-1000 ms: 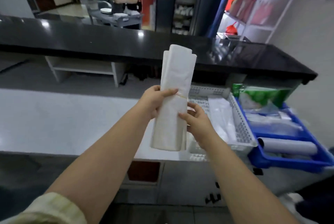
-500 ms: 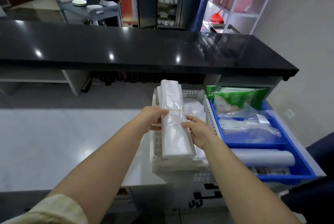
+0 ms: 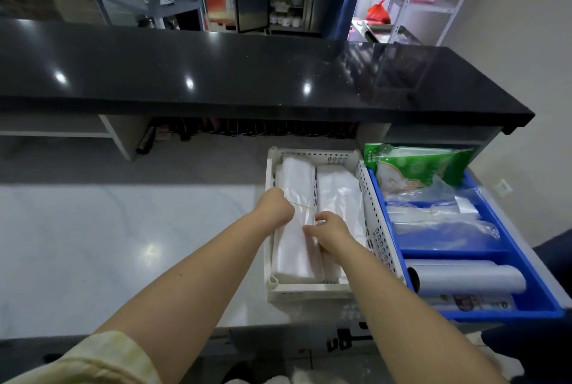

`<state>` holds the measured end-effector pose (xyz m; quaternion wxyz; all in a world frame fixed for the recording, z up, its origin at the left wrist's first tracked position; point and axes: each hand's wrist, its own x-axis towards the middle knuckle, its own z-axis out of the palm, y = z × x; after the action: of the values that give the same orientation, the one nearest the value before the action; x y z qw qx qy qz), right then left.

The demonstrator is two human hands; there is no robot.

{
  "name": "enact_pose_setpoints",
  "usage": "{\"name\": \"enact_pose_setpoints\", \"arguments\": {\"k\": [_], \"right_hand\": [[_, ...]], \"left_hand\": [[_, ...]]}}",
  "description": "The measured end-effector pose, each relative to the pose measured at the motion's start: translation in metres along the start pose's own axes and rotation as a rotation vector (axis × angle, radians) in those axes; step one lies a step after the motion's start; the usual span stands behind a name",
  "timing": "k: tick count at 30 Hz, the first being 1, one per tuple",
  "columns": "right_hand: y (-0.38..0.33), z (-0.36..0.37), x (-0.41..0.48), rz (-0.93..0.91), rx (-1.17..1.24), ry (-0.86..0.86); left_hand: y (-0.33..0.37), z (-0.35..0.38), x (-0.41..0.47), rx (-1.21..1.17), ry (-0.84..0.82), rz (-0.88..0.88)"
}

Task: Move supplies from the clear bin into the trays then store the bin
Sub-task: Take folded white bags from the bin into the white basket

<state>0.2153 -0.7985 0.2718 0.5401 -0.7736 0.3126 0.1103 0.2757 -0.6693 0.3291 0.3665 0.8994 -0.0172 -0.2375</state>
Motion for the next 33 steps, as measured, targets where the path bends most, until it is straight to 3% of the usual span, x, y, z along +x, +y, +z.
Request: {"name": "enact_pose_setpoints", "arguments": {"k": [3,8,13,20,26,33], "right_hand": [[-0.006,0.000,-0.005,-0.148,-0.215,0.089],[-0.044,0.002,-0.025,-0.548,-0.259,0.122],[-0.074,0.031,-0.054,-0.868,-0.444,0.061],[-0.092,0.096,-0.126,-1.222,-0.735,0.060],[-0.091,0.188,-0.233,-1.460,-0.838,0.037],[-0.020,0.335,-0.365,-1.524,-0.870,-0.098]], "left_hand": [[-0.007,-0.002,-0.009,-0.055,0.013,0.054],[-0.020,-0.027,-0.036,-0.086,0.204,0.217],[-0.056,-0.062,-0.073,0.260,0.430,0.295],[-0.139,-0.107,-0.152,0.660,0.629,0.170],[-0.235,-0.149,-0.254,0.698,0.775,0.052],[-0.394,-0.165,-0.401,0.739,0.783,-0.101]]}}
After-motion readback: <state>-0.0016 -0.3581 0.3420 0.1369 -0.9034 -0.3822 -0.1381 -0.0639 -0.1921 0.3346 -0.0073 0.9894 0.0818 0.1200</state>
